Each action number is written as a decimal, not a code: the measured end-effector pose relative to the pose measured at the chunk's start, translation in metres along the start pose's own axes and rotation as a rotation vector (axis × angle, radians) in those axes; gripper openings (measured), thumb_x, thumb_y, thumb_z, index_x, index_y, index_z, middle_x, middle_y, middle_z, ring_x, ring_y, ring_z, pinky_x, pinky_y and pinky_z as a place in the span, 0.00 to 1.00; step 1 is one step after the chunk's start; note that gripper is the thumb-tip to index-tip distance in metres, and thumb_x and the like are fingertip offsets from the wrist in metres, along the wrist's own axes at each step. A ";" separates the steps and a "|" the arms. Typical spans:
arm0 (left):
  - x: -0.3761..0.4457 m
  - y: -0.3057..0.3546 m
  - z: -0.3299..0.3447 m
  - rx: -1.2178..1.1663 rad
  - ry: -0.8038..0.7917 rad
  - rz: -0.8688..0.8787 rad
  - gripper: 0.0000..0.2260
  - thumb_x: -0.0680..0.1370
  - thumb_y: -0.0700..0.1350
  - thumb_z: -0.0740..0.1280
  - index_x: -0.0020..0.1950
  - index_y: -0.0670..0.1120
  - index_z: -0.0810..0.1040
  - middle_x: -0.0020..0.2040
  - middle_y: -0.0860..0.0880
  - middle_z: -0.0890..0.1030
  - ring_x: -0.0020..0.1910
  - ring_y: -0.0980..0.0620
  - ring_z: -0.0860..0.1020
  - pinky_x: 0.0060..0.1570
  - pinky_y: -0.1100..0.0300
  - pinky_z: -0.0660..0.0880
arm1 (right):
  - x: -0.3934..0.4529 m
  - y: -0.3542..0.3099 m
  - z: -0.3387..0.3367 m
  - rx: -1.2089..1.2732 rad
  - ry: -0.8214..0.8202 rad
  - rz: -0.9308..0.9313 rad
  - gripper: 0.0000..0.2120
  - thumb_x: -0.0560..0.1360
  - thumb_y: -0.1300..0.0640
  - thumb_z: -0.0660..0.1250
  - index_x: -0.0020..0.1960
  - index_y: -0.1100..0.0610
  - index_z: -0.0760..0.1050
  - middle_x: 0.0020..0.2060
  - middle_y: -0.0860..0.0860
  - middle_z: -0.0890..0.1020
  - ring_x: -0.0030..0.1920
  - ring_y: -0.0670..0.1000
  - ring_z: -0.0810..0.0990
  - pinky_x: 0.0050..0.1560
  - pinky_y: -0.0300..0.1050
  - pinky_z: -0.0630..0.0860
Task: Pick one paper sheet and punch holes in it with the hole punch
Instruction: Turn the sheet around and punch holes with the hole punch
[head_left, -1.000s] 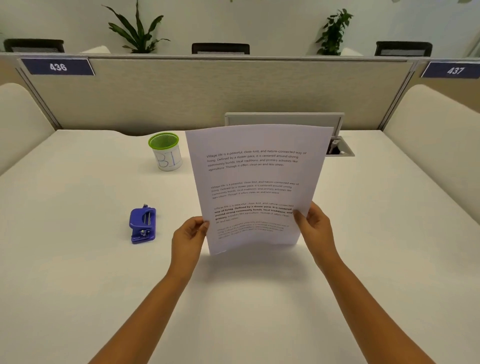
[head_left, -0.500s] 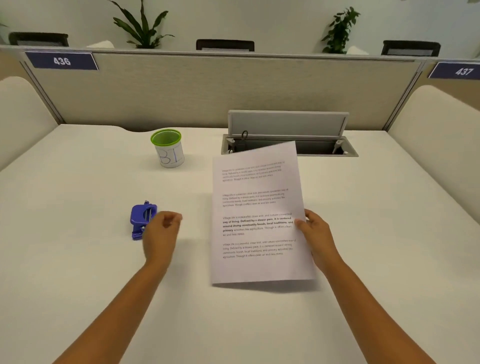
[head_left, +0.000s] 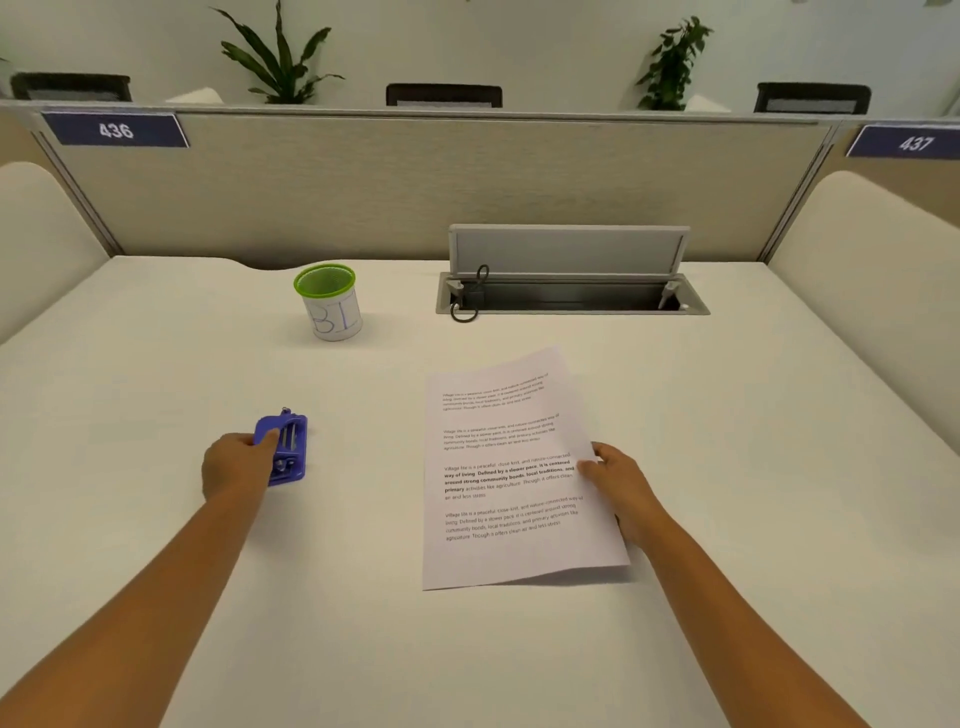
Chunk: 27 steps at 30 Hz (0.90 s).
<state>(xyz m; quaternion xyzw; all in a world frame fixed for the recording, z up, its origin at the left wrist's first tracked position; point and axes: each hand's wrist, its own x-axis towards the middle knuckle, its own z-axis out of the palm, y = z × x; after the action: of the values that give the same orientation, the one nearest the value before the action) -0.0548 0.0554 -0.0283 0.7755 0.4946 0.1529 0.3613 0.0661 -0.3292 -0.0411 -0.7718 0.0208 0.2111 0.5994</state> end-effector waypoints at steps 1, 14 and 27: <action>0.000 0.000 0.001 0.001 -0.002 -0.007 0.14 0.77 0.47 0.64 0.51 0.36 0.78 0.47 0.36 0.81 0.39 0.41 0.74 0.41 0.53 0.69 | 0.000 0.000 0.000 -0.009 0.003 0.003 0.11 0.76 0.61 0.59 0.46 0.45 0.75 0.45 0.48 0.82 0.44 0.52 0.83 0.42 0.45 0.80; -0.017 0.023 0.018 -0.241 -0.258 -0.193 0.12 0.72 0.48 0.71 0.34 0.42 0.74 0.39 0.40 0.80 0.34 0.41 0.78 0.50 0.49 0.77 | 0.003 0.003 -0.005 0.179 -0.002 0.105 0.11 0.77 0.62 0.60 0.49 0.50 0.78 0.45 0.50 0.85 0.42 0.52 0.85 0.38 0.45 0.80; -0.066 0.040 0.045 -0.394 -0.451 -0.196 0.08 0.73 0.44 0.71 0.37 0.43 0.75 0.36 0.45 0.79 0.35 0.49 0.79 0.32 0.58 0.74 | -0.001 0.001 -0.007 0.243 -0.020 0.094 0.11 0.77 0.63 0.59 0.55 0.54 0.77 0.49 0.54 0.84 0.49 0.58 0.83 0.51 0.54 0.80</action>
<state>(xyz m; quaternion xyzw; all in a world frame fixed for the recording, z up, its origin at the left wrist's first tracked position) -0.0324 -0.0312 -0.0231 0.6536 0.4351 0.0343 0.6183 0.0669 -0.3365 -0.0401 -0.6895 0.0764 0.2427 0.6781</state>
